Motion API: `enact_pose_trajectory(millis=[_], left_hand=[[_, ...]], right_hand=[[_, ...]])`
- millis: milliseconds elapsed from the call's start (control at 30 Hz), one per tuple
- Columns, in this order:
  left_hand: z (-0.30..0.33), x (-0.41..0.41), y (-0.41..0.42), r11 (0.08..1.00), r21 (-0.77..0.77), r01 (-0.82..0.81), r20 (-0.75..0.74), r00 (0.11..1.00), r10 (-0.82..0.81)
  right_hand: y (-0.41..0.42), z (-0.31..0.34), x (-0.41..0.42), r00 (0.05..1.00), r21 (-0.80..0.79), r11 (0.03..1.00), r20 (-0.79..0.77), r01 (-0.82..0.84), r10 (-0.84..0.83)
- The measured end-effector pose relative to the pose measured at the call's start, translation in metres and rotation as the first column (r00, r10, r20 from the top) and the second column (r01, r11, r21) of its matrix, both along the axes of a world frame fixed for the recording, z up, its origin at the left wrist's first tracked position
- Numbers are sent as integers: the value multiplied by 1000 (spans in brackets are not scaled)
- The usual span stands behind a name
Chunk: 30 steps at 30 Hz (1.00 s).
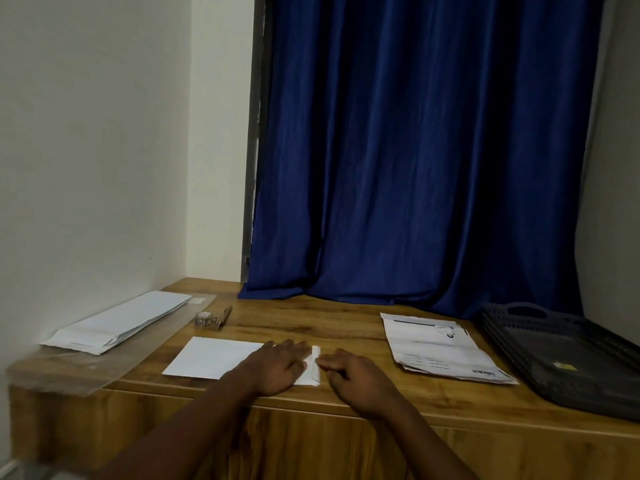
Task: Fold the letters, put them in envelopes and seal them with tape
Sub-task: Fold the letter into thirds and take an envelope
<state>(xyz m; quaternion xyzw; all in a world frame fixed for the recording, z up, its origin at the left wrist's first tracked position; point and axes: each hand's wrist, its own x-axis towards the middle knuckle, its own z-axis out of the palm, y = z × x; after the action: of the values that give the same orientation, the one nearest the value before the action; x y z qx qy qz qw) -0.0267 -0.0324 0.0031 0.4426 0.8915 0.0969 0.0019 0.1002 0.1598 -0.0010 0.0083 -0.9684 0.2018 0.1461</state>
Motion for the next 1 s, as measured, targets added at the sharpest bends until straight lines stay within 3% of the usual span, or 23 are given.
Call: enact_pose_trajectory(millis=[167, 500, 567, 667, 733, 900, 1000], left_hand=[[-3, -1, -1, 997, 28, -65, 45, 997, 64], [0, 2, -1, 999, 32, 25, 14, 1000, -25], [2, 7, -4, 993, 114, 25, 11, 1000, -27], [4, 19, -14, 912, 407, 41, -93, 996, -3], [5, 24, -29, 878, 477, 38, -102, 995, 12], [2, 17, -93, 995, 96, -38, -86, 995, 47], [-1, 9, -139, 997, -2, -82, -122, 989, 81]], right_hand=[[-4, 0, 1, 995, 121, 990, 70, -73, 65], [-11, -6, 10, 982, 322, 938, 177, -124, 69], [-12, -8, 12, 986, 339, 934, 154, -117, 67], [-11, -12, 16, 993, 357, 929, 99, -98, 66], [-9, -16, 21, 995, 354, 931, 76, -88, 65], [-6, -25, 38, 995, 277, 961, -98, 0, 28], [-9, -27, 45, 979, 244, 969, -202, 39, 11]])
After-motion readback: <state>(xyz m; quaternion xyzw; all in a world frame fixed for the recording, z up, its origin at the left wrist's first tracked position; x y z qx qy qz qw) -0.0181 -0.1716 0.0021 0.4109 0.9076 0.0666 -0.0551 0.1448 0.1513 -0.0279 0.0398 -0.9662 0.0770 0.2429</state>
